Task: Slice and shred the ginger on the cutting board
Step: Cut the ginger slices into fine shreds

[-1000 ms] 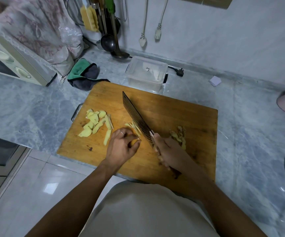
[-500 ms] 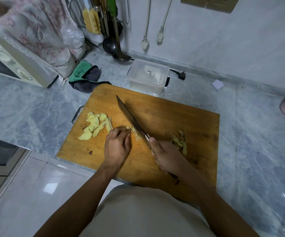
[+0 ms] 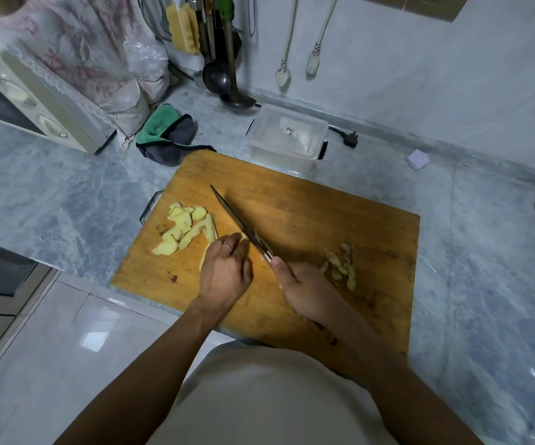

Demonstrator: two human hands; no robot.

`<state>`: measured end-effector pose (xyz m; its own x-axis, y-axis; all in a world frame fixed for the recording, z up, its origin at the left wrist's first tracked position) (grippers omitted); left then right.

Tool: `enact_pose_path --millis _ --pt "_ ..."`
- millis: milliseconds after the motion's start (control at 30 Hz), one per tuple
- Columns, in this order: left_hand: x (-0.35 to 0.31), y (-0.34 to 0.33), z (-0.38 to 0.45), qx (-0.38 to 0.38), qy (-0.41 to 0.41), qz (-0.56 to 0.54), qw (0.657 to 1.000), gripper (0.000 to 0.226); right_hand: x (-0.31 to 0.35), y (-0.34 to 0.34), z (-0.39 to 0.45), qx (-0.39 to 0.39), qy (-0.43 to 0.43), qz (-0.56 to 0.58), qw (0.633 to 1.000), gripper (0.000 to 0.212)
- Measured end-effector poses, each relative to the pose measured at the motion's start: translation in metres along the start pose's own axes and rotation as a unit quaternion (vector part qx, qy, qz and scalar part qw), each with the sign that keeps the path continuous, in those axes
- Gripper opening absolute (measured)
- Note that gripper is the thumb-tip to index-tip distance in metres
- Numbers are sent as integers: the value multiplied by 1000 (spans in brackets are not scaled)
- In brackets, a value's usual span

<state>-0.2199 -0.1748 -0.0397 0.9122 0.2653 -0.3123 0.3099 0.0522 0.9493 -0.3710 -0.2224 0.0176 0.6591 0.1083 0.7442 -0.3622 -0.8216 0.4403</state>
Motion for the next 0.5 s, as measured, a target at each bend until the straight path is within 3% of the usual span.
enact_pose_path --millis 233,500 --pt "2 0 4 13 17 16 1000 34 0 0 0 -2 12 -1 1000 59" --pt "3 -1 5 27 17 35 999 45 1 1 1 8 10 -6 1000 55"
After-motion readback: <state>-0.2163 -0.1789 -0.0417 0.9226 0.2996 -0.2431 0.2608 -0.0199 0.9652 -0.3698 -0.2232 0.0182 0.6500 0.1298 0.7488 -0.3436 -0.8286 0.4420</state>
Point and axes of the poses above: each hand's wrist, its own z-axis towards the middle knuckle, its own y-axis out of the back of the hand, x = y × z, the point moved 6 cm from there along z, towards the middle knuckle, and after that the axes turned 7 degrees about x, right-handed, at the moved point
